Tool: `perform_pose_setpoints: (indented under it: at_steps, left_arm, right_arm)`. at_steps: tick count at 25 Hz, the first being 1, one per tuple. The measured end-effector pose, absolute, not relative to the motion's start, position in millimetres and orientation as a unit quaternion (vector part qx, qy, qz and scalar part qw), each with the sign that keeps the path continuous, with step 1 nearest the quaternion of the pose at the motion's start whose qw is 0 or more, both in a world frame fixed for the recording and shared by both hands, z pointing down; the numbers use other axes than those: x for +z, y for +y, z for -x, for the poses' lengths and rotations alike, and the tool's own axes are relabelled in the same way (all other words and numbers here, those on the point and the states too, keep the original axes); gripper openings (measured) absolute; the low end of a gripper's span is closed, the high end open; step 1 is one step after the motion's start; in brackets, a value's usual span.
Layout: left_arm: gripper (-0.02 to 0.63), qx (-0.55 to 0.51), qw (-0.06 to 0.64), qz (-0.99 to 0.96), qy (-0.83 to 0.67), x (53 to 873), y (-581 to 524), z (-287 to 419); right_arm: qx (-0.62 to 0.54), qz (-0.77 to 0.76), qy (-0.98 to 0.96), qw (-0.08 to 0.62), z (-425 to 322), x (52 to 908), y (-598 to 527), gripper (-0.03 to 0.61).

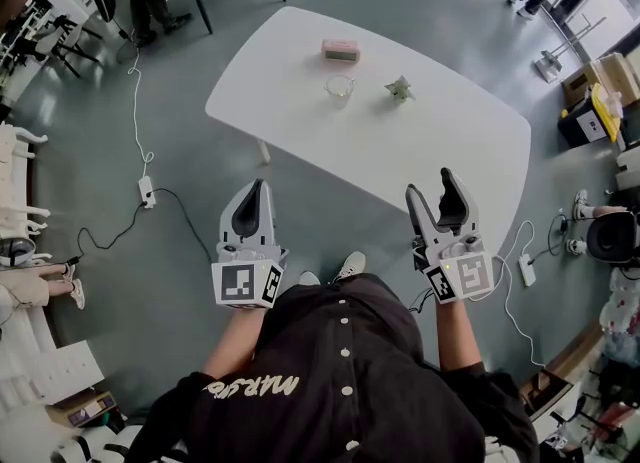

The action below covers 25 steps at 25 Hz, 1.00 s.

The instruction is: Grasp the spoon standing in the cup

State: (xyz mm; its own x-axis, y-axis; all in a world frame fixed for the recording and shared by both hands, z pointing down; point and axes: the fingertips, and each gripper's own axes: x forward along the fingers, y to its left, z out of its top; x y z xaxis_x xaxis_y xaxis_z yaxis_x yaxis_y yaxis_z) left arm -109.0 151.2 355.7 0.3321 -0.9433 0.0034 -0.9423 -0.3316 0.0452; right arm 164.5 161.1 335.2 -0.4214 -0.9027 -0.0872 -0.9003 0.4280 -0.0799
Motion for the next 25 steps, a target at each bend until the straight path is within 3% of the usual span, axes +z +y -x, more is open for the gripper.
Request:
perform_pose_setpoints:
  at_steps: [25]
  left_arm:
    - [0.008, 0.001, 0.04, -0.791, -0.611, 373, 133, 90]
  right_arm:
    - [-0.035, 0.507, 0.86, 0.045, -183, 356, 119, 0.267]
